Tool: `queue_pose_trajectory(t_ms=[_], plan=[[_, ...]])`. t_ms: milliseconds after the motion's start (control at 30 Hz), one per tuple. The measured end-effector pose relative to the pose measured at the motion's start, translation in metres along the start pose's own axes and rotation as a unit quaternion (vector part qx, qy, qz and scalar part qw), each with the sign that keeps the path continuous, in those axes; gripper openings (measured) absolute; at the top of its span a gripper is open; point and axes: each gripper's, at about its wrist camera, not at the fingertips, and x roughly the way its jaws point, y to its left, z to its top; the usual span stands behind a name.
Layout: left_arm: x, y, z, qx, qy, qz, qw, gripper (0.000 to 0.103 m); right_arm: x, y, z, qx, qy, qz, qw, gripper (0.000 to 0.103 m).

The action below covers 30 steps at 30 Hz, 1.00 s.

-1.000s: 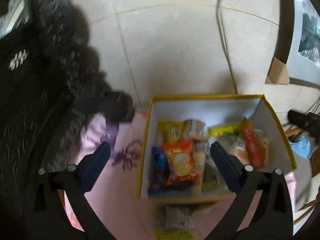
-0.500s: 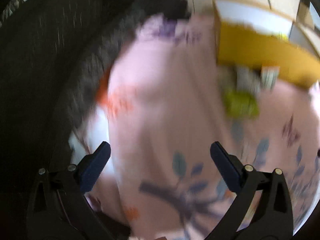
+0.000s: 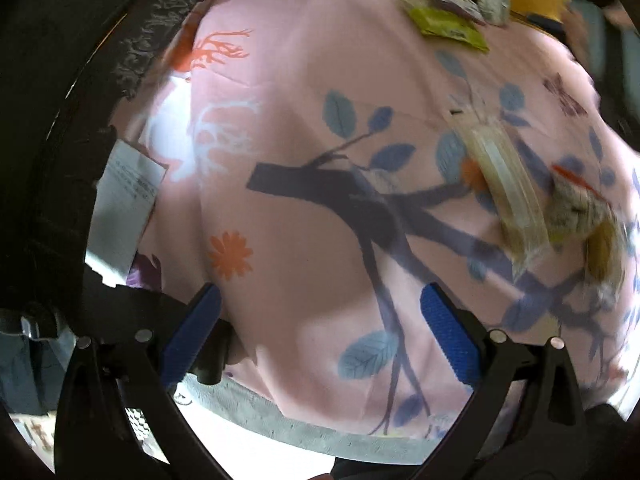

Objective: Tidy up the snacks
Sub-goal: 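Grasp a clear rice-cracker packet with the right gripper beside the box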

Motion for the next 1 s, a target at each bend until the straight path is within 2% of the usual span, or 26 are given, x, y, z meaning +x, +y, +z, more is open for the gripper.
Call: queue_pose_trajectory(t_ms=[100,167,233,267,300,333,367,400,433,467,500,533,567,600,667,733,767,800,867,900,933,967,1000], plan=[[0.004,0.002,0.000,0.011,-0.005,0.014,0.9998,0.101,0.020,-0.004,0.001,0.039,0.020,0.040,0.998,0.102],[0.005,-0.001,0.003,0.029,-0.011,0.007,0.9995,0.101,0.034,-0.003,-0.002,0.054,0.044,0.067,0.995,0.102],[0.008,-0.002,0.007,0.036,-0.004,-0.002,0.9993,0.101,0.048,0.000,-0.009,0.062,0.102,0.101,0.988,0.102],[0.008,-0.002,0.010,0.035,-0.002,-0.011,0.9993,0.101,0.051,0.006,-0.011,0.054,0.121,0.108,0.985,0.102],[0.008,-0.001,0.011,0.035,-0.003,-0.017,0.9992,0.101,0.043,0.013,-0.013,0.033,0.117,0.106,0.987,0.102],[0.007,0.000,0.012,0.036,-0.005,-0.018,0.9992,0.101,0.033,0.022,-0.015,-0.006,0.103,0.084,0.991,0.102],[0.007,0.001,0.012,0.039,-0.005,-0.017,0.9991,0.101,0.021,0.038,-0.016,-0.091,0.073,-0.007,0.993,0.102],[0.006,0.001,0.013,0.043,-0.006,-0.014,0.9990,0.101,0.019,0.053,-0.018,-0.165,0.051,-0.080,0.982,0.102],[0.006,0.000,0.013,0.048,-0.006,-0.011,0.9988,0.101,0.020,0.067,-0.023,-0.245,0.033,-0.141,0.959,0.102],[0.006,-0.002,0.013,0.054,-0.005,-0.005,0.9985,0.101,0.027,0.085,-0.035,-0.355,0.010,-0.230,0.906,0.102],[0.007,-0.004,0.012,0.056,-0.004,-0.001,0.9984,0.101,0.039,0.095,-0.046,-0.436,0.000,-0.301,0.848,0.102],[0.008,-0.004,0.012,0.058,-0.002,-0.001,0.9983,0.101,0.049,0.098,-0.054,-0.479,0.002,-0.331,0.813,0.102],[0.011,-0.004,0.014,0.058,0.002,-0.002,0.9983,0.101,0.059,0.100,-0.061,-0.514,0.007,-0.343,0.786,0.102],[0.012,-0.005,0.014,0.058,0.005,-0.004,0.9983,0.101,0.063,0.099,-0.062,-0.515,0.005,-0.339,0.787,0.102],[0.013,-0.005,0.016,0.058,0.005,-0.006,0.9983,0.101,0.069,0.095,-0.056,-0.479,-0.018,-0.350,0.805,0.102],[0.011,-0.009,0.016,0.063,0.002,-0.008,0.9980,0.101,0.072,0.088,-0.046,-0.423,-0.032,-0.358,0.832,0.102],[0.011,-0.011,0.016,0.068,0.001,-0.008,0.9977,0.101,0.074,0.083,-0.040,-0.390,-0.037,-0.350,0.851,0.102],[0.010,-0.012,0.015,0.071,0.000,-0.007,0.9975,0.101,0.076,0.079,-0.036,-0.371,-0.042,-0.344,0.861,0.102],[0.010,-0.014,0.014,0.075,0.000,-0.007,0.9972,0.101,0.088,0.078,-0.031,-0.358,-0.039,-0.342,0.868,0.099],[0.010,-0.015,0.014,0.075,0.001,-0.007,0.9971,0.101,0.091,0.077,-0.028,-0.349,-0.024,-0.346,0.871,0.061],[0.010,-0.015,0.013,0.074,0.002,-0.006,0.9972,0.101,0.093,0.075,-0.027,-0.338,-0.009,-0.341,0.877,0.051],[0.010,-0.014,0.015,0.072,0.002,-0.003,0.9974,0.101,0.090,0.077,-0.027,-0.330,0.001,-0.333,0.883,0.051],[0.009,-0.013,0.018,0.069,0.001,0.000,0.9976,0.101,0.086,0.079,-0.028,-0.331,0.013,-0.329,0.884,0.050]])
